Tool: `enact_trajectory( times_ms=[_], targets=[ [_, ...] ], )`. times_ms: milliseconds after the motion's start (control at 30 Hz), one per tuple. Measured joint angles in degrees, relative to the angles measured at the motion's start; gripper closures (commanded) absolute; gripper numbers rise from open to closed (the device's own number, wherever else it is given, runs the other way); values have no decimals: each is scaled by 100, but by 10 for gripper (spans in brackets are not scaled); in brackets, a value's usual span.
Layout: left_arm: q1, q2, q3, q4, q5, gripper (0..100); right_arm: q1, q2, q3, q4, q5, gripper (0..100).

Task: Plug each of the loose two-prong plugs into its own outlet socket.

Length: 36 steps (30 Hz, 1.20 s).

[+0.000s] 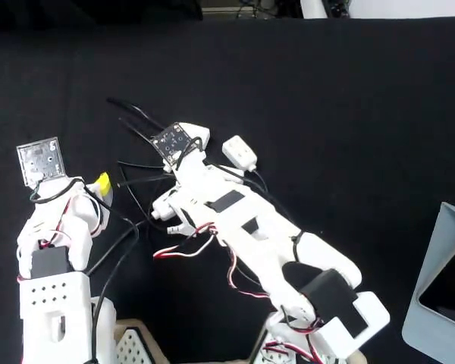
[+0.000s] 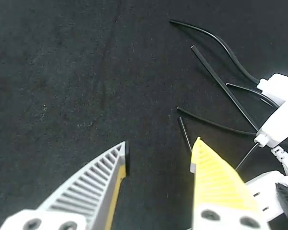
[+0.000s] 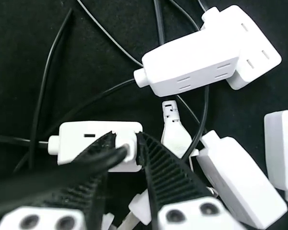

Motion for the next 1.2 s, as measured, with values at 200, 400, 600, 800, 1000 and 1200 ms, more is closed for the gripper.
enact_trajectory(
  times_ms=[200, 400, 600, 800, 1000, 1200],
  targets=[
    [0, -9, 105, 0, 0, 775, 0, 0, 0, 18, 0, 986],
    [211, -9, 149, 0, -255, 775, 18, -563, 123, 571, 0, 986],
    [325, -9, 149, 0, -387, 775, 18, -1336, 141, 1160, 9, 986],
    [325, -9, 290, 0, -387, 775, 44, -1969, 149, 1213, 18, 986],
    [325, -9, 299, 0, -387, 775, 730, -2127, -264, 1222, 26, 986],
    [325, -9, 299, 0, -387, 775, 1275, -2127, -1020, 1222, 26, 986]
  ],
)
